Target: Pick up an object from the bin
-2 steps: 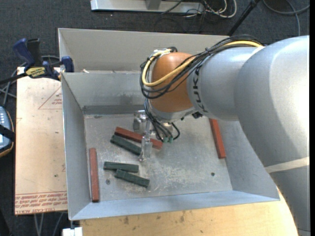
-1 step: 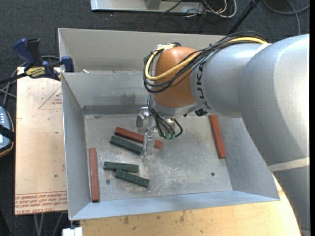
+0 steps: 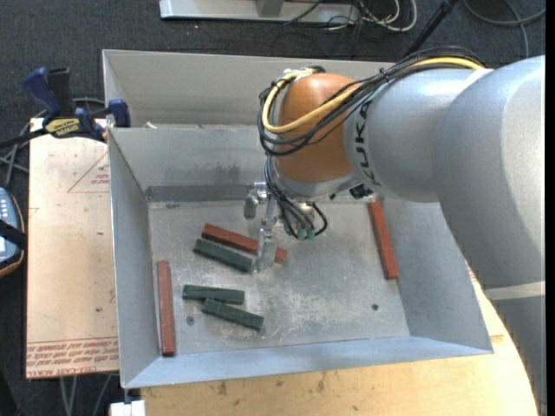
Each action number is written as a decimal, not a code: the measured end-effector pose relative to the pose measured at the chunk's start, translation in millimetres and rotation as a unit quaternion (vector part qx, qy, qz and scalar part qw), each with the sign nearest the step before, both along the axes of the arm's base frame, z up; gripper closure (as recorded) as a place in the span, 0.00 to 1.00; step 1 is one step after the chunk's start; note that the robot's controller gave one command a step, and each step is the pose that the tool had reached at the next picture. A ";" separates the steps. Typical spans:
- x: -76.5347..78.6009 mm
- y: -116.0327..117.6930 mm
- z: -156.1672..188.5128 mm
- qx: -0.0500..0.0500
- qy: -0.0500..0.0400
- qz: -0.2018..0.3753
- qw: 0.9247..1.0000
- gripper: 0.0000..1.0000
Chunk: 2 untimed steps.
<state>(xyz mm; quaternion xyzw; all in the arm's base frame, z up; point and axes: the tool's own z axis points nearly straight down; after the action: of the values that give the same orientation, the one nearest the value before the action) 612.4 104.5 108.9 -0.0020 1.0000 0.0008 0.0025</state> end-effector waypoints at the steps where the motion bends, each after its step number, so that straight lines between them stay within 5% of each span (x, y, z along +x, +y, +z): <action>1: -6.3 19.8 -38.7 0.000 0.002 0.016 1.000 0.00; 2: -10.8 20.2 -38.4 0.000 0.001 -0.016 1.000 1.00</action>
Offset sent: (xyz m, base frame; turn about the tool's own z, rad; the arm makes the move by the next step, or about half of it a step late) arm -0.0133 0.0194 -0.0389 0.0547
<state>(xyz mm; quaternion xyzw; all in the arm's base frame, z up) 601.7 124.8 70.5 0.0138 0.9999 0.0011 0.0015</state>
